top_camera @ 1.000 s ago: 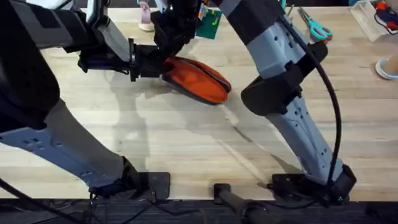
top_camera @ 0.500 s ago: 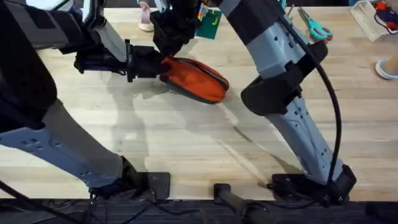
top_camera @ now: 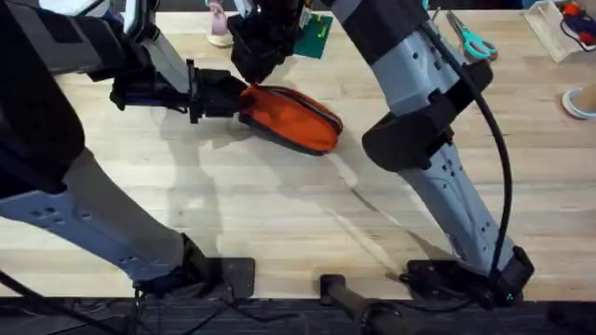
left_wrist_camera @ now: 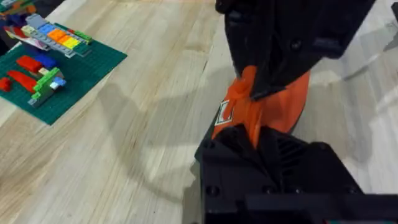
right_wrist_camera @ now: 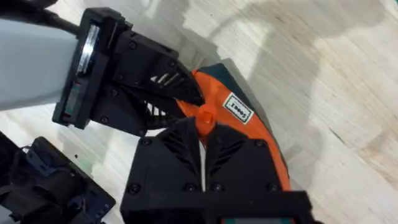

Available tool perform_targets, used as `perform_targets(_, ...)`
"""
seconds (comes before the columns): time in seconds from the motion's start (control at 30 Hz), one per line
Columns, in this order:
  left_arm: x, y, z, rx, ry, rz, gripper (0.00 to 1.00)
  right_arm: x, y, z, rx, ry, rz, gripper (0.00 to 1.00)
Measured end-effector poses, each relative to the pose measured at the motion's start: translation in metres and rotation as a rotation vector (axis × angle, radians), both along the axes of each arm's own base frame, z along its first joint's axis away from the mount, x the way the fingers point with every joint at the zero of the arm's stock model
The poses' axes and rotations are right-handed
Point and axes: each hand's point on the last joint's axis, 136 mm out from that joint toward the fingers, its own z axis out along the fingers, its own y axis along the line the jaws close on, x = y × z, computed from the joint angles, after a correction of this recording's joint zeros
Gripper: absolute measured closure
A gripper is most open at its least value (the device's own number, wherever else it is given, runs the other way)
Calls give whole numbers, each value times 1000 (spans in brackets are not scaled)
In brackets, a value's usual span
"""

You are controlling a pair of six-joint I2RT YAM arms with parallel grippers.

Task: Unzip the bag, pick up the pens from the table one at a time and place them inside, then zip the bag closed.

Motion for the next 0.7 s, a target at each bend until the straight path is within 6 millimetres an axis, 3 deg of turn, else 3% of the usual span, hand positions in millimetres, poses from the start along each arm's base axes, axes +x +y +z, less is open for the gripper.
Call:
perform_targets(0.37, 1, 9, 1, -8, 6, 32, 959, -2, 0, 1, 0, -6, 56, 968)
perform_targets(0.7, 1, 7, 7, -49, 11, 40, 959, -18, -19, 9, -59, 34, 77, 968)
